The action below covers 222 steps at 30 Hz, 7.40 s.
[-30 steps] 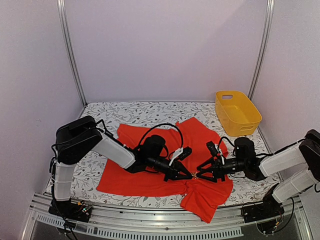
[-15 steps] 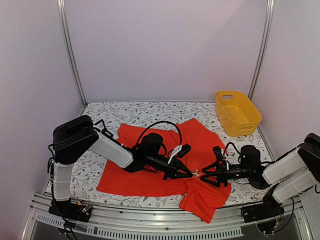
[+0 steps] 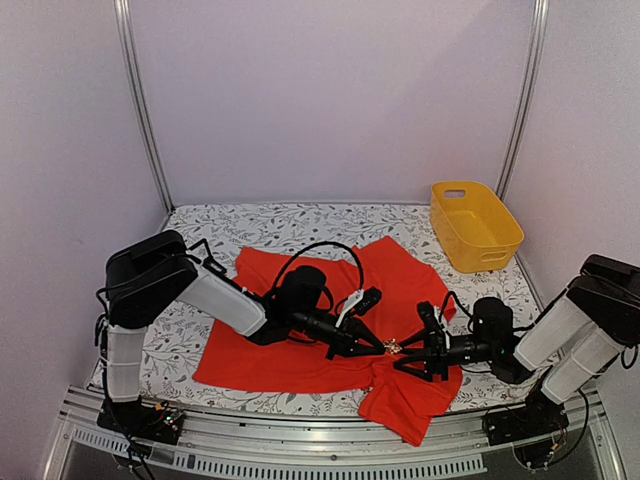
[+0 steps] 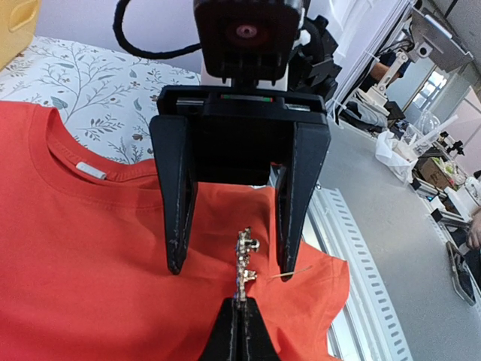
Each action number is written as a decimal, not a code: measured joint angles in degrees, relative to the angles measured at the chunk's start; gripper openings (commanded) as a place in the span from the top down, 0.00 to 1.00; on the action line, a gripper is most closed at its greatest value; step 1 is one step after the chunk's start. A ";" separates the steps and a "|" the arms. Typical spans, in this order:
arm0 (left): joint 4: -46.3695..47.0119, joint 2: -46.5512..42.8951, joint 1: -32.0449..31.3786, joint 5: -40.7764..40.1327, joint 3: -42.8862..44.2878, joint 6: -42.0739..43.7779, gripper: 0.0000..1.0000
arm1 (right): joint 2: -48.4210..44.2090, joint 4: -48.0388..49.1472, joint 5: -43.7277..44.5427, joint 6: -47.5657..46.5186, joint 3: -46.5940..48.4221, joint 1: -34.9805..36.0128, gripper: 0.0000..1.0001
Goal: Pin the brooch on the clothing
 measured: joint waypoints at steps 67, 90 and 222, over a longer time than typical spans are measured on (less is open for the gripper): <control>-1.97 -0.92 0.09 -2.82 -1.57 4.15 1.00 | 6.71 2.29 -7.78 7.48 6.49 -2.86 0.75; -4.00 -1.62 -2.84 -13.44 -2.45 11.93 1.00 | -11.06 -26.32 11.26 7.28 14.67 -6.91 0.58; -81.22 -19.21 -8.04 -67.82 -0.42 -9.68 0.51 | -22.60 -112.28 31.65 44.63 27.23 18.58 1.00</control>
